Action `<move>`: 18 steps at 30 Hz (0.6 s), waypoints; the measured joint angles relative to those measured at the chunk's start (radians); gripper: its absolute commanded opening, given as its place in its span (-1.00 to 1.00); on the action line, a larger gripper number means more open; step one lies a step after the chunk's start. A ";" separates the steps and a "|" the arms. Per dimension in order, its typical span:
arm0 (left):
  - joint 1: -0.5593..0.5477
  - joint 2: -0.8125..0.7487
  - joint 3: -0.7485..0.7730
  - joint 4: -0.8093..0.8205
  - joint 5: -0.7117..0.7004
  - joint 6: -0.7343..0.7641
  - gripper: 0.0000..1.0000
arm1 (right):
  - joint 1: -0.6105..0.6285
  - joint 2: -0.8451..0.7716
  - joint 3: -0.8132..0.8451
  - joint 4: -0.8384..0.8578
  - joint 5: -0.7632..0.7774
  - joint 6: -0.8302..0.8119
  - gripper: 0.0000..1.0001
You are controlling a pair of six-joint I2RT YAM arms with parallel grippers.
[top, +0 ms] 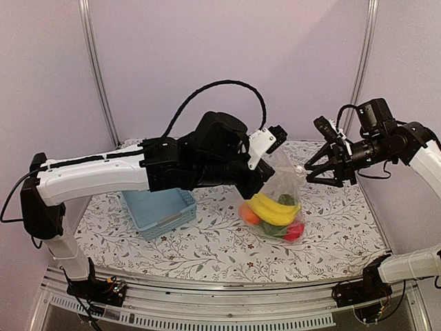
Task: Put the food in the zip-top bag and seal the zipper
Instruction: Pass from the left arm to the right
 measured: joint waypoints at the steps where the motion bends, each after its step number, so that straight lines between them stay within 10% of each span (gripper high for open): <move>1: 0.000 0.000 0.000 0.002 0.005 -0.003 -1.00 | 0.002 -0.001 -0.003 0.003 0.000 -0.001 -0.10; 9: 0.005 0.000 0.000 0.024 0.037 -0.024 -1.00 | 0.039 0.011 -0.005 0.039 0.033 0.027 -0.66; 18: 0.009 0.000 0.000 0.029 0.041 -0.027 -1.00 | 0.039 0.056 -0.003 0.068 0.069 0.051 -0.82</move>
